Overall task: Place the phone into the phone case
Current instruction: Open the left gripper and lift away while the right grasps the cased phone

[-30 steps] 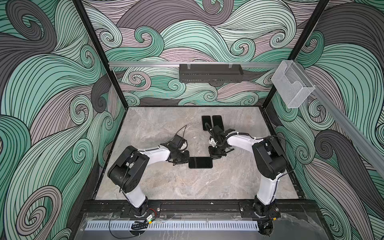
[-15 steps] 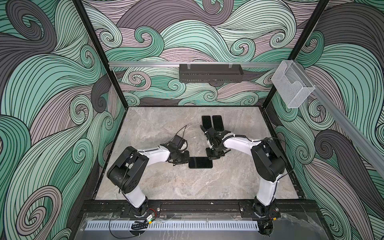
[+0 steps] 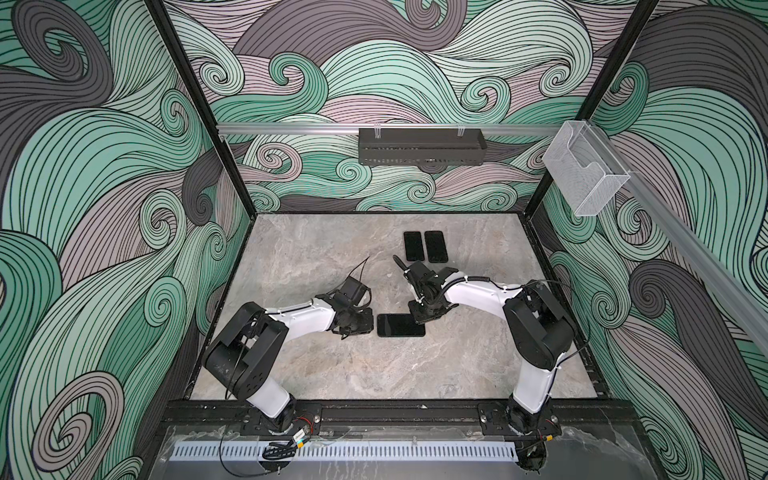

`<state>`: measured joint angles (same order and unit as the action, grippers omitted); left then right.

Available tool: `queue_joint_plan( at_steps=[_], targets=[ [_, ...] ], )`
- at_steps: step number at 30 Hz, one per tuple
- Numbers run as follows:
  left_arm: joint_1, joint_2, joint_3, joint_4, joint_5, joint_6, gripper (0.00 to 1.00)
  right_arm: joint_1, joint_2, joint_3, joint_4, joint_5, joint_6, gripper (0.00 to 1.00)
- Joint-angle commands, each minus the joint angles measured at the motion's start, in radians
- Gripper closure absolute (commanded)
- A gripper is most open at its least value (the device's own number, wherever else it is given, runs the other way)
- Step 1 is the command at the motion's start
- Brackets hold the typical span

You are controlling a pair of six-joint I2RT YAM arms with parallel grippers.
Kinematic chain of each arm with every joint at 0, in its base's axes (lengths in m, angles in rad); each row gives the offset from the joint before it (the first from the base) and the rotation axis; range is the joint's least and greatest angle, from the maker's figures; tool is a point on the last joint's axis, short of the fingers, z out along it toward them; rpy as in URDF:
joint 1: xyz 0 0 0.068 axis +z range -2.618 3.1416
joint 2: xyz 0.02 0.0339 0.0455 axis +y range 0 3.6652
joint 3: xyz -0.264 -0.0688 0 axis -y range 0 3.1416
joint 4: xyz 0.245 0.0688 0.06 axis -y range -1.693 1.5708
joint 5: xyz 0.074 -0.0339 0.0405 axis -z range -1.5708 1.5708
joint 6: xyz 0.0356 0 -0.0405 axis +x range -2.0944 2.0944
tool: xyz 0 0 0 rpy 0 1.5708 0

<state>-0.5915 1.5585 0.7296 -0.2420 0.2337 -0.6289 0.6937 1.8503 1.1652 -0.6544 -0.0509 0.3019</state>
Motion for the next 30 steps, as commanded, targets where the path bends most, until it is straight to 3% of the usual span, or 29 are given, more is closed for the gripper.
queue_joint_plan(
  at_steps=[1,5,9,17,19,30],
  targets=[
    [0.004,-0.048,-0.014,-0.084,-0.06,-0.011,0.69,0.006,0.031,-0.061,-0.03,-0.048,-0.098,0.56],
    [0.011,-0.112,-0.033,-0.117,-0.088,-0.02,0.57,0.004,-0.052,-0.015,-0.052,-0.122,-0.259,0.38],
    [0.019,-0.203,-0.05,-0.157,-0.12,-0.027,0.41,0.007,-0.111,0.02,-0.061,-0.159,-0.46,0.27],
    [0.032,-0.377,-0.101,-0.254,-0.243,-0.078,0.06,0.025,-0.13,0.015,-0.045,-0.187,-0.839,0.18],
    [0.033,-0.424,-0.109,-0.287,-0.282,-0.092,0.02,0.024,-0.127,0.017,-0.019,-0.189,-0.864,0.17],
    [0.041,-0.773,-0.224,-0.363,-0.466,-0.148,0.02,0.049,-0.033,0.076,-0.003,-0.198,-0.986,0.14]
  ],
)
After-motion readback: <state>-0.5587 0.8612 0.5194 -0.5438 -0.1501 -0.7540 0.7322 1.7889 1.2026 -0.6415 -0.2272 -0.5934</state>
